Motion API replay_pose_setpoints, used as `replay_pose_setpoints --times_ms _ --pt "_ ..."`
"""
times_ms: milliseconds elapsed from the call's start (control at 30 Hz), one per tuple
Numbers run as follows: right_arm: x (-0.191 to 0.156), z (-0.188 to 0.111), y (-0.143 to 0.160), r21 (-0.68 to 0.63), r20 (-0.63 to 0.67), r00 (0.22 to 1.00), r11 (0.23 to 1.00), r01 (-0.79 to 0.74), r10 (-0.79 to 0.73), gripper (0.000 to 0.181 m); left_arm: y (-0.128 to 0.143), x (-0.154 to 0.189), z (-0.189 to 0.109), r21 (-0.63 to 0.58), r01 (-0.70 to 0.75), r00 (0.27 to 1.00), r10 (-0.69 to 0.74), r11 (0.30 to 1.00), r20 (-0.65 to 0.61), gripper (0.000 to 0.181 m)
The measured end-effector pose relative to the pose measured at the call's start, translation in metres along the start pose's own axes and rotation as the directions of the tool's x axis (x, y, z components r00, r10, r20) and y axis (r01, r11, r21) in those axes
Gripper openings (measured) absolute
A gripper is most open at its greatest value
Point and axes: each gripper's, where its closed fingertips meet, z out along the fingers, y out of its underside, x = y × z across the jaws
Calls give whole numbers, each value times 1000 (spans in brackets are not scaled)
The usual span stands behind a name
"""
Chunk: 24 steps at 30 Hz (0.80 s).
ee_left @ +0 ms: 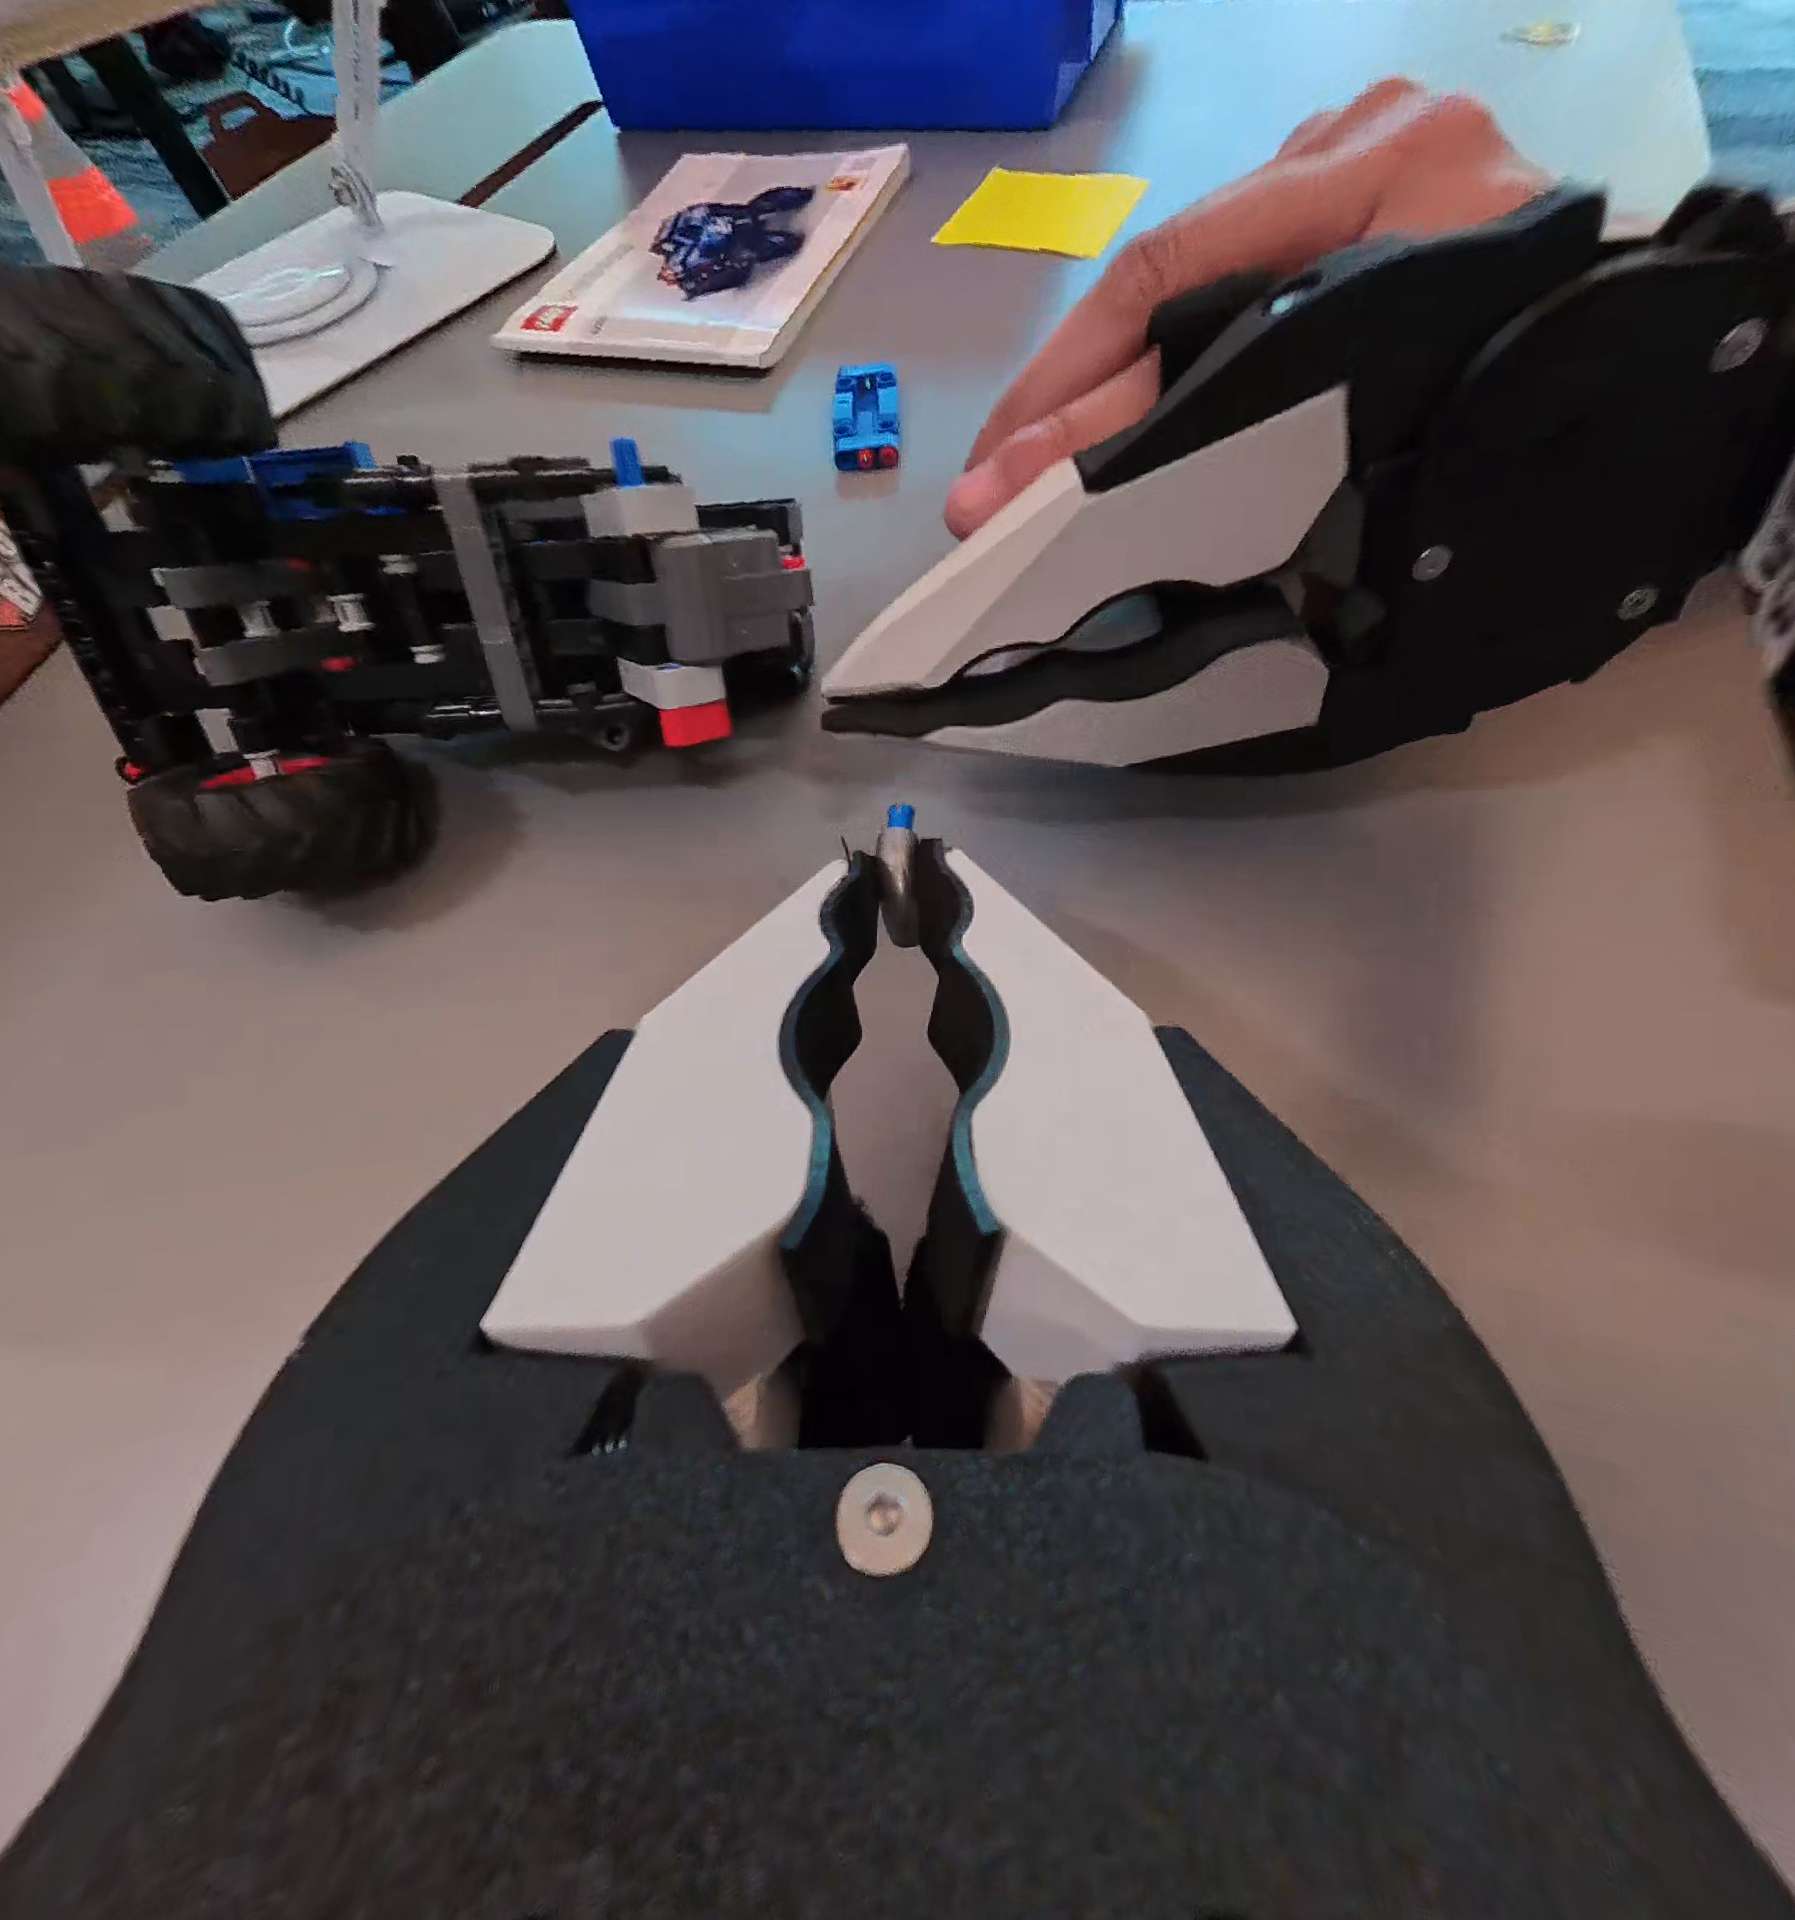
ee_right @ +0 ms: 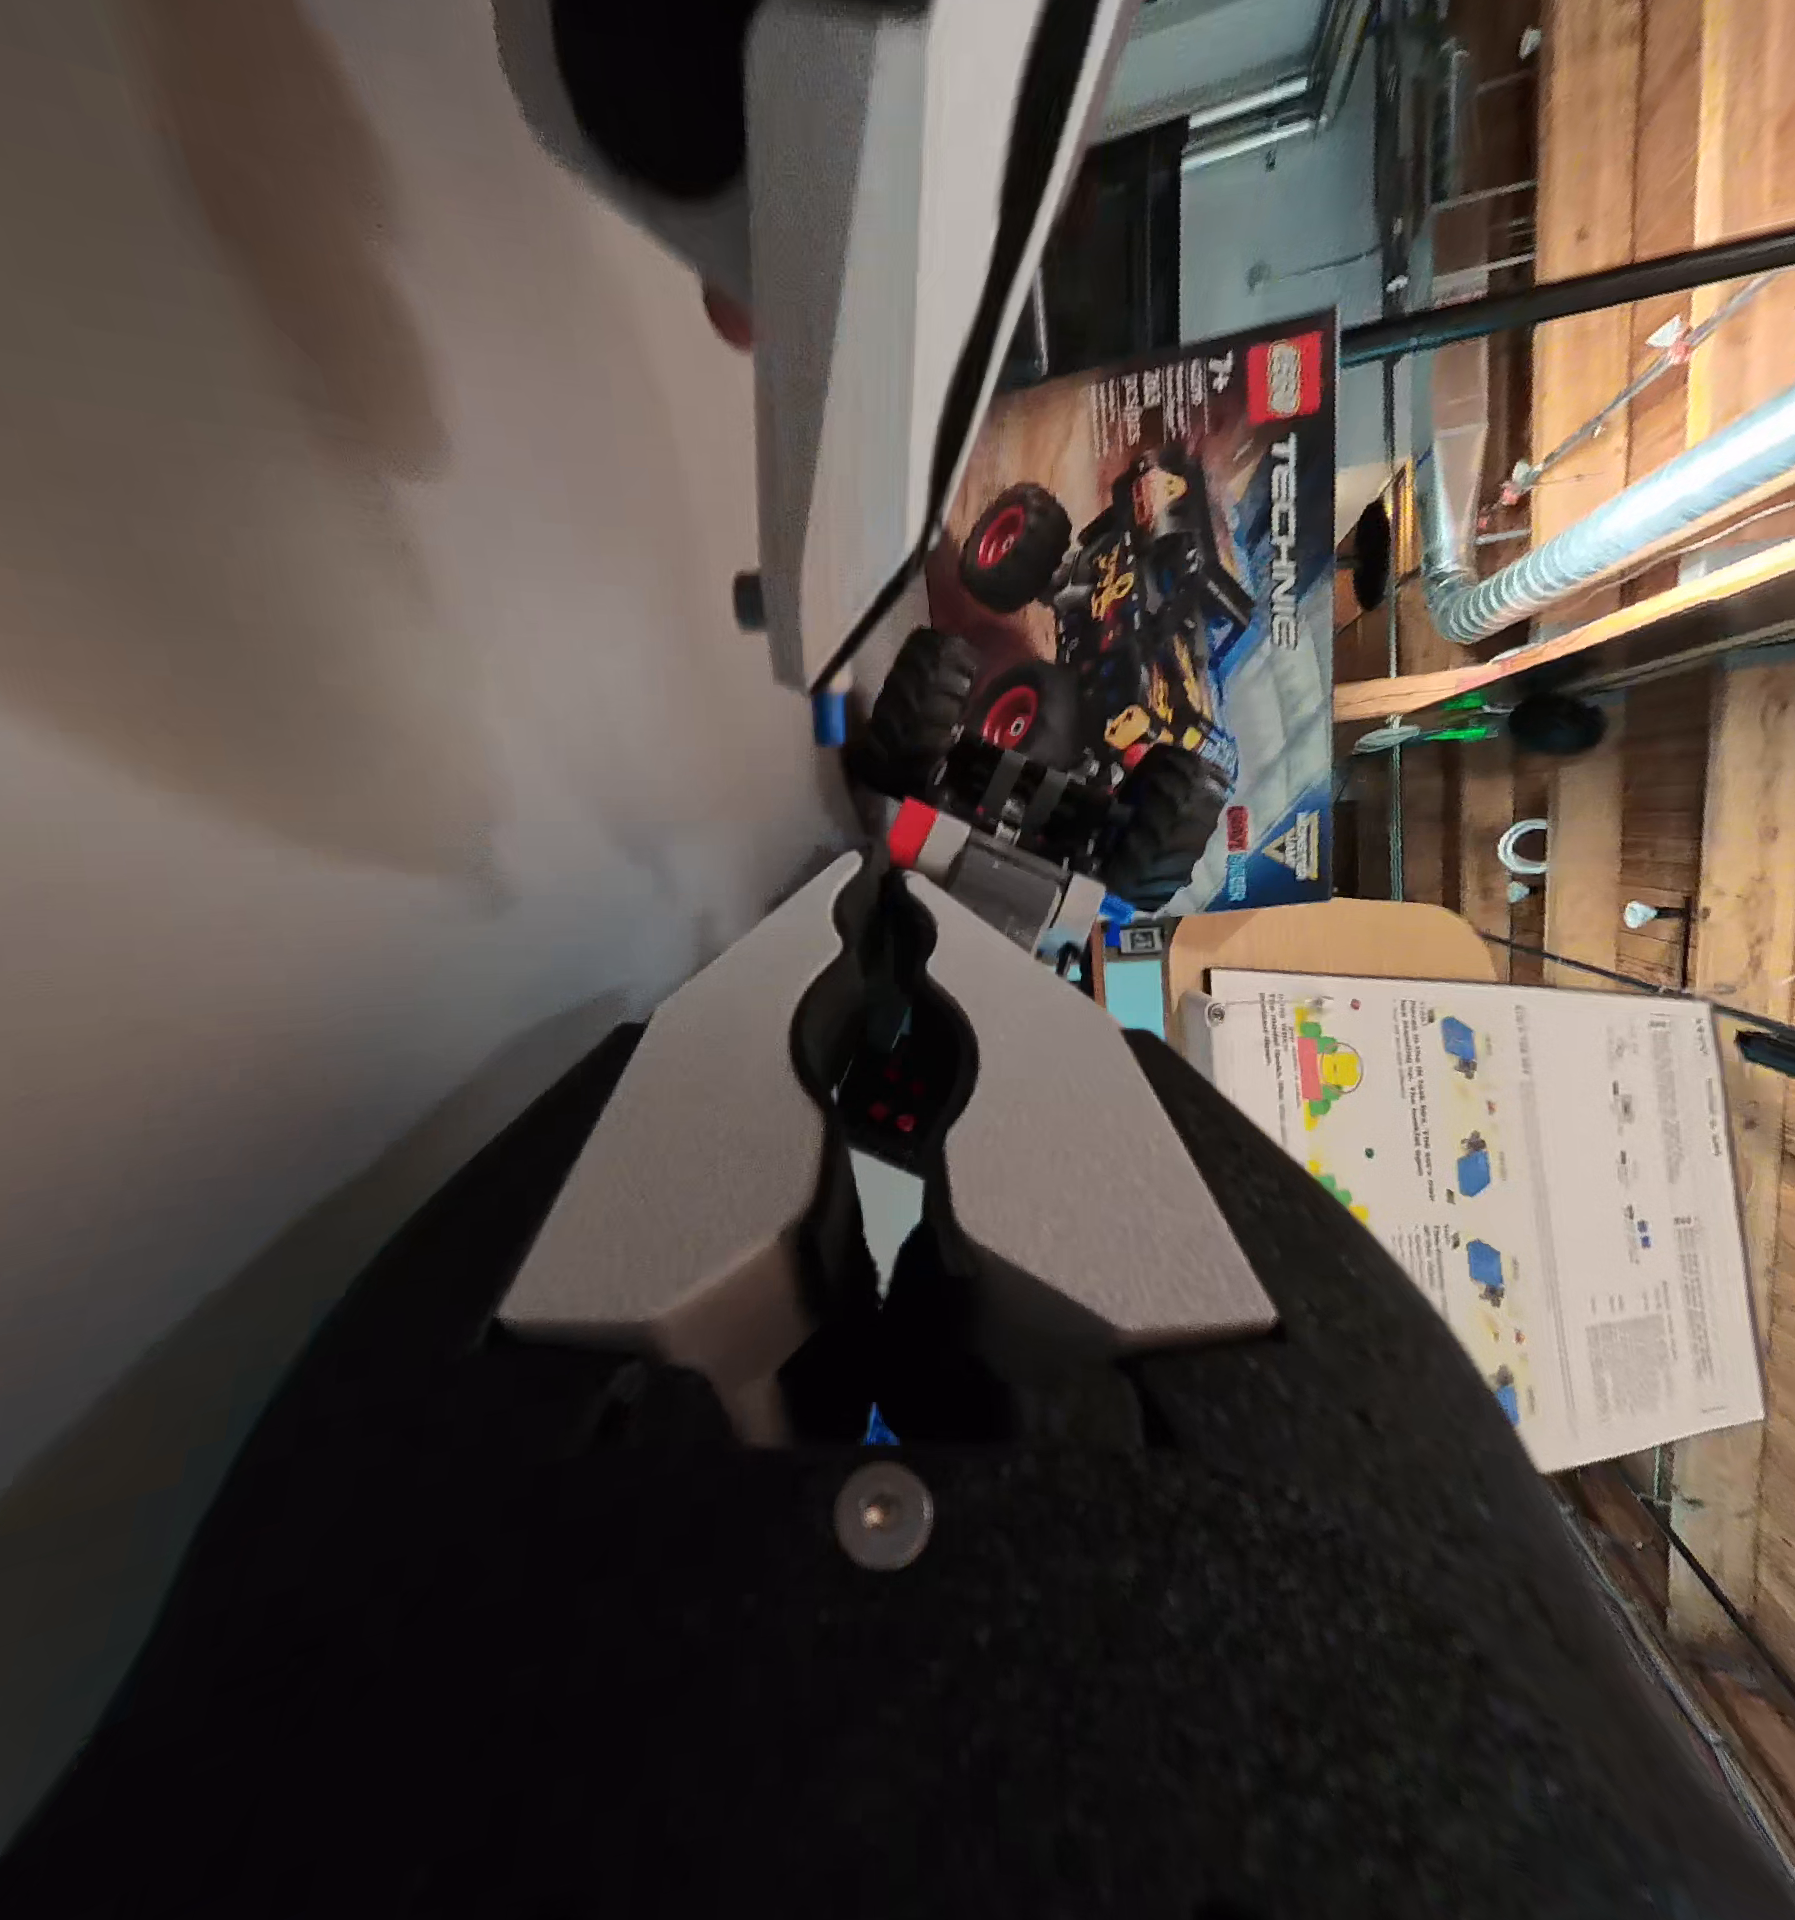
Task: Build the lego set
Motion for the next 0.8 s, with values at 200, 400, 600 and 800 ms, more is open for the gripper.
replay_pose_setpoints --times_ms 200,400,600,800 --pt "-9 -6 -20 72 12 998 996 55 -56 22 -3 -3 -2 19 12 1000 -12 1000 -3 7" --pt "-8 -9 -32 101 -36 994 989 107 -104 4 0 0 -1 3 2 1000 -2 1000 -8 7" --pt "-10 -10 -32 128 -20 993 985 115 -114 3 1 1 -1 0 1 999 -1 1000 -32 7" --pt "-10 -14 -33 164 -9 994 980 108 -108 3 -1 5 -4 14 9 996 -8 1000 -93 7"
